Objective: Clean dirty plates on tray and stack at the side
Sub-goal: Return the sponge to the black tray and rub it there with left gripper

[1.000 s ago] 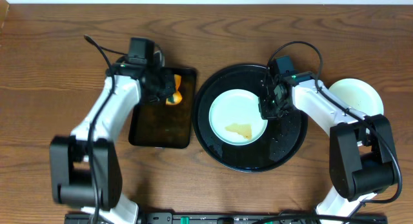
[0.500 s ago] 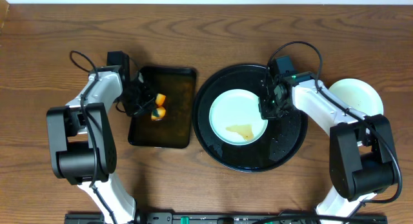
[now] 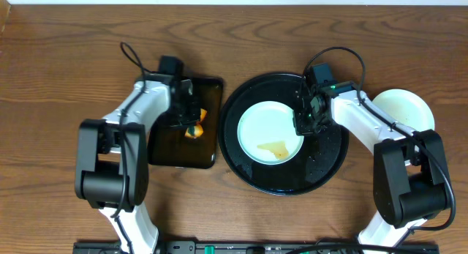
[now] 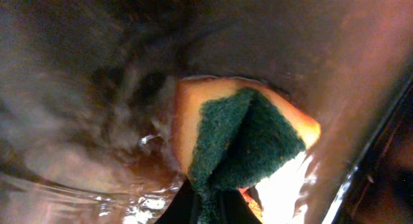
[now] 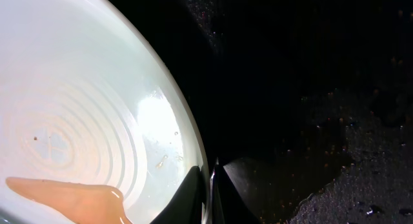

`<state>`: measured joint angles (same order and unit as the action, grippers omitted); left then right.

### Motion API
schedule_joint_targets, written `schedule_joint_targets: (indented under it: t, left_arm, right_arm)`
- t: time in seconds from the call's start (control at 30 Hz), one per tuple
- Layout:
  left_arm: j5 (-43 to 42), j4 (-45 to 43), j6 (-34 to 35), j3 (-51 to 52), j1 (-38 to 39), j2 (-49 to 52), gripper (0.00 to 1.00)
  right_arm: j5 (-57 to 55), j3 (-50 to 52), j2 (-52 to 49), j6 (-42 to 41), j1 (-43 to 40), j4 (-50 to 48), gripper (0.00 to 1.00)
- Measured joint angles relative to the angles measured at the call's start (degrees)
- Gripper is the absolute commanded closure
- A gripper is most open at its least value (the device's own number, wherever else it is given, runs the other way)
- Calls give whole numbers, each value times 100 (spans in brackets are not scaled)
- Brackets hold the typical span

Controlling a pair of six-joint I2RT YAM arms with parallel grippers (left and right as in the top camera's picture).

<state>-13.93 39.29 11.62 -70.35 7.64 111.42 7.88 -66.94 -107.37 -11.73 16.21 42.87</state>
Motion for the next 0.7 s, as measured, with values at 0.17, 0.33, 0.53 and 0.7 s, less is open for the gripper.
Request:
schedule_joint_targets:
  t: [0.17,0.33,0.53,0.7]
  left_arm:
    - [879,149,824,-52,221,-20,93]
    - [-284,-68,-142,-35,37,-7,93]
    - [-699,-216,-190,9,83,46,93]
    - [-79,-52,680,-24,140,20,93]
  right_arm:
    - [0,0,0,0,0,0,94]
    - [0,0,0,0,0,2,94]
    - [-2,0,0,0,0,9,95]
    - [0,0,0,0,0,13,95]
